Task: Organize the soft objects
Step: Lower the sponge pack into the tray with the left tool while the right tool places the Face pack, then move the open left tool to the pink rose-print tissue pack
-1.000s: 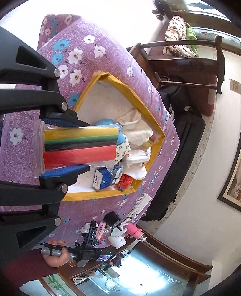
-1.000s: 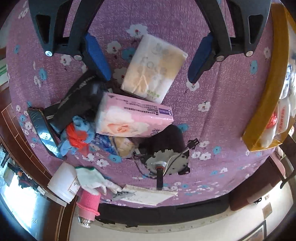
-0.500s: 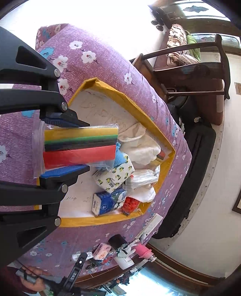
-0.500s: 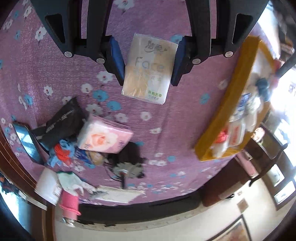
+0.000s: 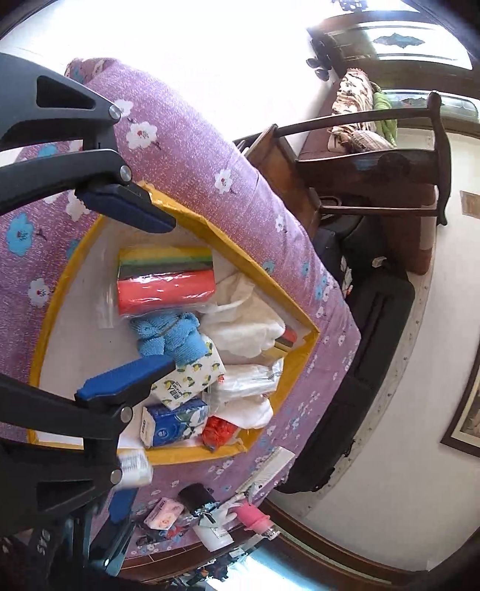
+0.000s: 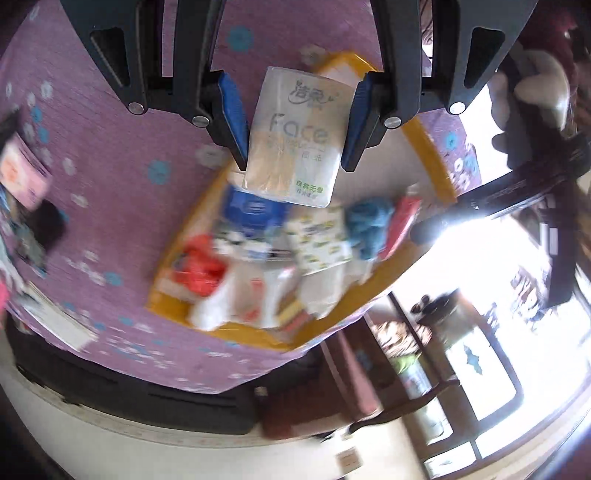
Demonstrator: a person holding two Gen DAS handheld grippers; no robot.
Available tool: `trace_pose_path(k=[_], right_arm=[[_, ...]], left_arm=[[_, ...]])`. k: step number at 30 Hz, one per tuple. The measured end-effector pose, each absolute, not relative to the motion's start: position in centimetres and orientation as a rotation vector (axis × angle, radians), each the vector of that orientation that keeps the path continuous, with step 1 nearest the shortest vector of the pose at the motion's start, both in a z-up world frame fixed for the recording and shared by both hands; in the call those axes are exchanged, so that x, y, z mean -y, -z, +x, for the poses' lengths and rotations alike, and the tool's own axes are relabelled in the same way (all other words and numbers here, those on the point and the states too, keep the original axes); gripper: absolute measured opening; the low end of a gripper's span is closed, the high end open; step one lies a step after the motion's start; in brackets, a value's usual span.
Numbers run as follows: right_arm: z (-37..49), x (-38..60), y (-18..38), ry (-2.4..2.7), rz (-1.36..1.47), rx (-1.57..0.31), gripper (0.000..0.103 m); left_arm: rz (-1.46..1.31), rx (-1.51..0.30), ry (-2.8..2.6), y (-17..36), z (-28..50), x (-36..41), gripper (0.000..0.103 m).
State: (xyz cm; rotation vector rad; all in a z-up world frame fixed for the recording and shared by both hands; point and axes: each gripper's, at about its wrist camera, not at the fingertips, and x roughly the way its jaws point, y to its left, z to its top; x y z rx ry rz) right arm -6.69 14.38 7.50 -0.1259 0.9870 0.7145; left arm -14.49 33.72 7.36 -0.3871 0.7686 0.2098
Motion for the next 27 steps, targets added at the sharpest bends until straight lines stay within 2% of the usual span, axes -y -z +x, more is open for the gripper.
trace_pose_path(k=[2, 5, 8, 10, 13, 19, 27], right_arm=[[-6.5, -16.9, -6.6, -0.734, -0.169, -1.006, 0.053], [-6.2, -19.8, -4.9, -0.751, -0.223, -1.038, 0.055], [-7.0, -20.3, -4.7, -0.713, -0.270, -0.986, 0.060], [-7.6, -19.1, -5.5, -0.715, -0.250, -0.945, 0.071], [-8.5, -16.6, -7.2, -0.669, -0.237, -0.870, 0.077], [-8.8, -9.0, -8.7, -0.551, -0.169, -0.803, 0.080], [-8.3, 2.2, -7.5, -0.375, -0.020, -0.822, 0.080]], left_arm=[[-0.386, -0.719, -0.236, -8.4, -16.0, -34.0, 0.078], [-0.363, -0.683, -0.304, -9.5, -17.2, -34.2, 0.084], [-0.334, -0.688, -0.346, -9.8, -17.3, -34.1, 0.084], [-0.302, -0.699, -0.379, -9.7, -17.1, -33.6, 0.084], [-0.269, -0.705, -0.404, -9.3, -16.9, -32.5, 0.084], [-0.164, -0.718, -0.406, -9.7, -16.4, -28.8, 0.085], [-0.029, -0.727, -0.339, -10.6, -15.3, -22.1, 0.087]])
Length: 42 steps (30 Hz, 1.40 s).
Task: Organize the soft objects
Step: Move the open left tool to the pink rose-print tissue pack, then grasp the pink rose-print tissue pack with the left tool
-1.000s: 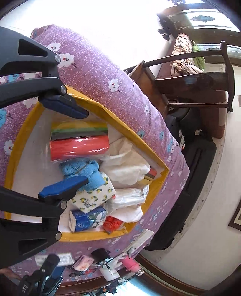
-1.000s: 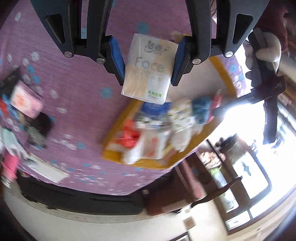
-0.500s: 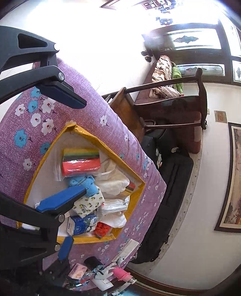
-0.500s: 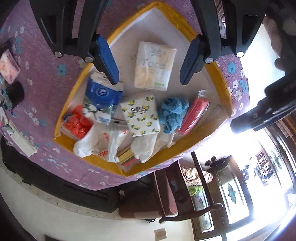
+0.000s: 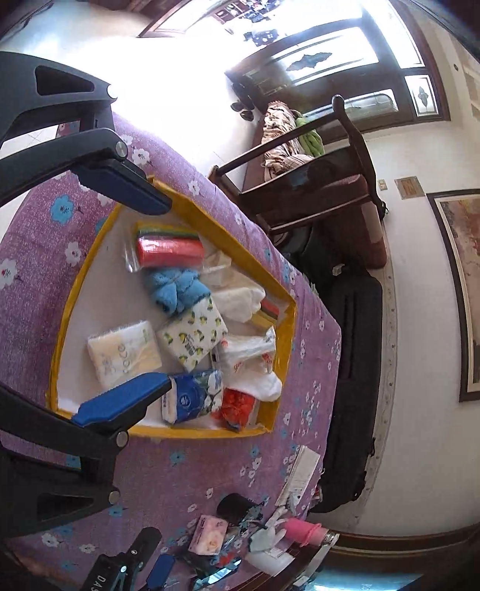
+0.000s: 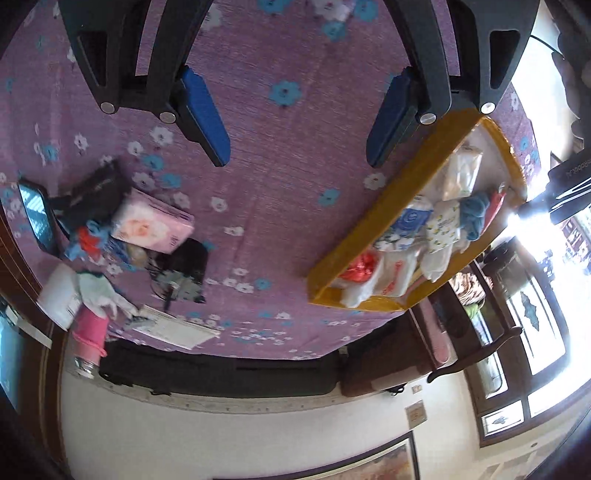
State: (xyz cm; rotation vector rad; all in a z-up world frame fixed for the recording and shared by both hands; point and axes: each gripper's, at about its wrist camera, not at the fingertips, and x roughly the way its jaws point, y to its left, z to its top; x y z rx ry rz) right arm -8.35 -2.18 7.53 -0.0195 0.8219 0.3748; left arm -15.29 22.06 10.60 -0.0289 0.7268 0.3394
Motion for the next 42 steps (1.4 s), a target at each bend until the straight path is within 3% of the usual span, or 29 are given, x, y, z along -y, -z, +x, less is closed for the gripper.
trace_pose_path(k=[10, 15, 20, 24, 29, 33, 39, 42], right_arm=[[-8.1, 14.5, -6.7, -0.151, 0.110, -0.826, 0.080], [-5.4, 18.3, -7.0, -0.087, 0.172, -0.847, 0.080], [-0.1, 16.6, -8.5, -0.158, 0.200, -0.848, 0.080], [5.2, 14.2, -8.6, -0.233, 0.212, -0.881, 0.080], [9.0, 11.6, -5.2, -0.287, 0.216, -1.022, 0.081], [6.4, 9.8, -2.4, -0.639, 0.431, -1.176, 0.082], [3.1, 14.8, -6.3, -0.532, 0.456, -0.925, 0.082], [3.0, 19.8, -8.0, -0.316, 0.480, -0.757, 0.087]], left_arm=[[-0.089, -0.921, 0.107, -5.5, -10.8, -10.6, 0.091], [-0.090, -0.955, 0.160, -3.6, -8.1, -8.5, 0.091], [0.000, -0.928, 0.084, -2.0, -7.1, -8.4, 0.092], [0.027, -0.936, 0.123, -1.7, -7.1, -8.0, 0.100], [0.122, -0.997, 0.084, -0.8, -6.5, -6.7, 0.103], [0.118, -0.993, 0.086, -0.7, -6.5, -6.8, 0.103], [0.117, -0.993, 0.082, -0.6, -6.5, -6.8, 0.103], [0.117, -0.992, 0.078, -0.6, -6.7, -6.8, 0.103]])
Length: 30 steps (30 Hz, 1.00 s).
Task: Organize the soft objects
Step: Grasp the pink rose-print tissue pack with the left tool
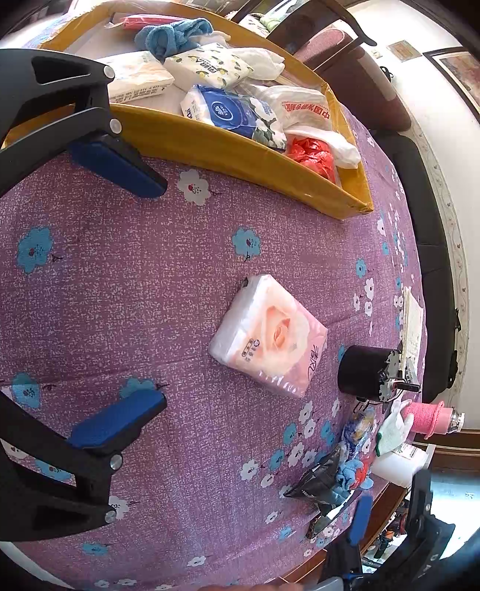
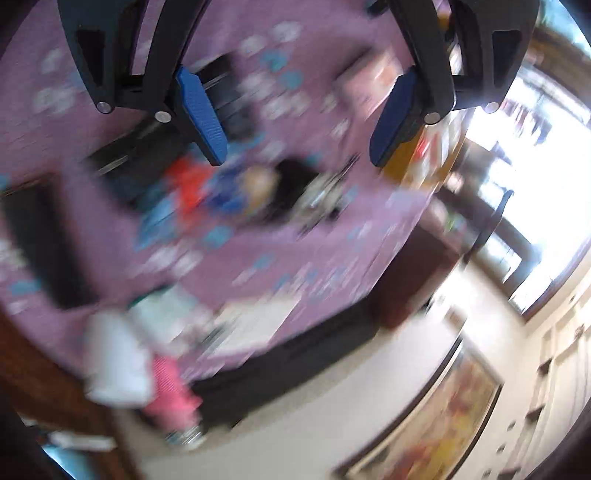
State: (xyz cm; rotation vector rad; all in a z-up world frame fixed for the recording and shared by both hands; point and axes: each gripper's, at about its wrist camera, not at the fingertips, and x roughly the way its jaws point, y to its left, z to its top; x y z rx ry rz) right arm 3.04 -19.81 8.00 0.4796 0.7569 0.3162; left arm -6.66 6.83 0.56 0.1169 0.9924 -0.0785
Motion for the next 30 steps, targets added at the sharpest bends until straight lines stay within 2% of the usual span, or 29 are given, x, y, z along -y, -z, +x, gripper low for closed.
trace_pose_path(k=[2, 9, 11, 15, 20, 22, 23, 24, 25, 26, 30], right_arm=[[3.4, 22.7, -8.1, -0.172, 0.482, -0.703, 0.087], [4.9, 26.8, -5.4, -0.078, 0.528, -0.734, 0.087], [5.4, 26.8, -5.0, -0.095, 0.539, -0.746, 0.087], [5.3, 26.9, -5.1, -0.129, 0.543, -0.748, 0.087], [5.3, 26.7, -5.7, -0.108, 0.499, -0.730, 0.087], [5.3, 27.1, -5.7, -0.101, 0.507, -0.727, 0.087], [5.4, 27.3, -5.6, -0.099, 0.516, -0.732, 0.087], [5.5, 27.4, -5.4, -0.102, 0.527, -0.741, 0.087], [5.6, 27.5, -5.2, -0.108, 0.537, -0.749, 0.087], [5.7, 27.5, -5.1, -0.118, 0.548, -0.757, 0.087], [6.6, 26.7, -4.4, -0.175, 0.548, -0.776, 0.087]], left_arm=[[0.118, -0.992, 0.075, -0.5, -6.6, -6.8, 0.103], [0.102, -1.025, 0.096, -0.8, -6.3, -6.7, 0.103], [0.047, -0.993, 0.174, -2.0, -6.3, -6.4, 0.088], [0.146, -0.931, 0.204, -3.7, -4.6, -3.6, 0.088], [0.333, -0.926, 0.159, -1.3, -0.6, -0.7, 0.090], [0.329, -0.893, 0.160, -1.1, 0.1, -0.8, 0.094], [0.298, -0.915, 0.171, -1.1, 0.4, -1.1, 0.093], [0.244, -0.959, 0.201, -1.1, 0.7, -1.7, 0.088], [0.177, -0.990, 0.246, -1.2, 0.8, -2.2, 0.064], [0.150, -1.002, 0.261, -1.4, 0.6, -2.6, 0.055], [0.127, -0.959, 0.267, -3.1, -1.9, -3.1, 0.055]])
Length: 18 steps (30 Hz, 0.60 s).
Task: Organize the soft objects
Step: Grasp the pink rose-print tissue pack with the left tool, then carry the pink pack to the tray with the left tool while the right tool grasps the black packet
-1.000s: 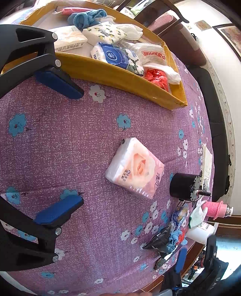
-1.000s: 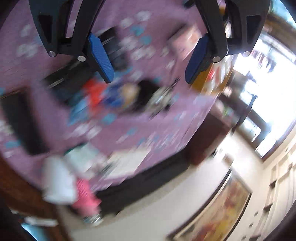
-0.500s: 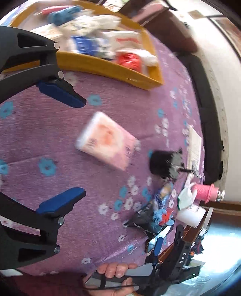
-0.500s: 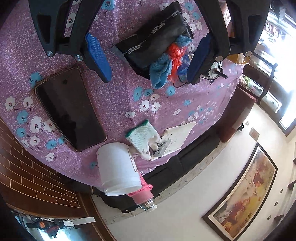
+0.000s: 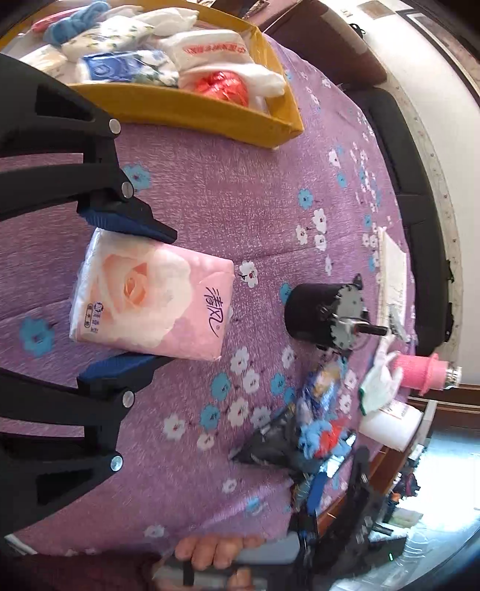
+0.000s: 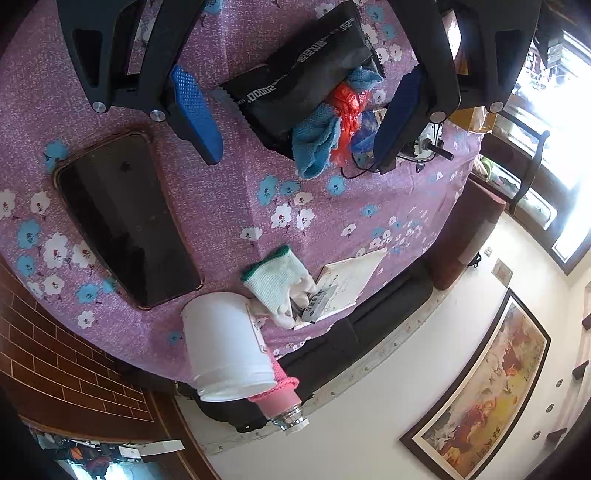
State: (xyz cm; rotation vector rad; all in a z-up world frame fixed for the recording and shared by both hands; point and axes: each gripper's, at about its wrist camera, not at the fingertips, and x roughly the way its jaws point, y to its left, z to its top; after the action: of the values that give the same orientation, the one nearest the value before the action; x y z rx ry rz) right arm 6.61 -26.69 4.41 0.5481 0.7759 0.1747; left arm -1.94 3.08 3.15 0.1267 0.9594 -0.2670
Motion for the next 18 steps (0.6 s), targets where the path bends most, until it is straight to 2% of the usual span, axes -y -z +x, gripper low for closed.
trace_pose_path(k=[7, 12, 18], right_arm=[[8.2, 22.0, -1.3, -0.518, 0.563, -0.971, 0.088], [5.7, 17.7, -0.7, -0.821, 0.593, -1.046, 0.089], [1.9, 18.5, -2.3, -0.698, 0.592, -1.006, 0.089]], left_arm=[[0.028, -0.900, 0.259, -5.6, -6.3, -5.7, 0.055], [-0.067, -0.879, 0.240, -6.6, -8.9, -9.4, 0.056], [-0.149, -0.838, 0.239, -7.3, -11.6, -13.8, 0.056]])
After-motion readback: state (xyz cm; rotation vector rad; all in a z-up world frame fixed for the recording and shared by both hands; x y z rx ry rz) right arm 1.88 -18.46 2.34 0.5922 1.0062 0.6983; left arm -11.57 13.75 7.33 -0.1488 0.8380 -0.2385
